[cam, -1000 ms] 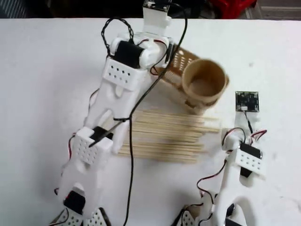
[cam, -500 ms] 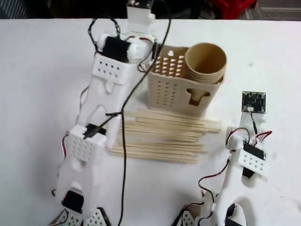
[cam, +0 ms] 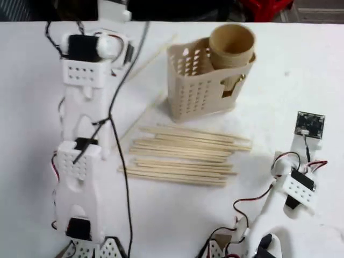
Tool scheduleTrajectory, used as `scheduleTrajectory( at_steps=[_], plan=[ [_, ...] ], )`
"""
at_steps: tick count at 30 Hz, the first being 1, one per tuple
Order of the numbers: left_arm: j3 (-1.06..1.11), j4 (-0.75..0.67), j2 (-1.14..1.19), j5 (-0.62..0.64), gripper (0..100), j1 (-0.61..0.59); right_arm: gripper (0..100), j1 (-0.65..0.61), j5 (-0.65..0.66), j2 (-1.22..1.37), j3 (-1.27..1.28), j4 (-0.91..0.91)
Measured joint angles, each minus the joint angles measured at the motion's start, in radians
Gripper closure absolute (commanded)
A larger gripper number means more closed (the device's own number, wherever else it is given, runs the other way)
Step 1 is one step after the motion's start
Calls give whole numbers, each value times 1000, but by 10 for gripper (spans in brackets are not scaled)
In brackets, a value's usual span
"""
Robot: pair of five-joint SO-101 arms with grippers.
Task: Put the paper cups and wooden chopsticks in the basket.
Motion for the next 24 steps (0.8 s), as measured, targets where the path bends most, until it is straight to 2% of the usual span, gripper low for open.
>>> scheduleTrajectory(
  at_steps=[5,8,15,20,24],
  plan=[
    [-5,17,0,-64,879,89,872,-18,11,0,0,23],
    [-8,-8,0,-69,879,89,872,-21,12,0,23,26],
    [155,-222,103,-110,879,-14,872,-21,91,0,114,15],
    [204,-342,204,-219,878,-18,872,-23,103,0,192,-109],
    [204,-407,281,-256,878,-21,872,-46,103,-2,244,-199]
  ],
)
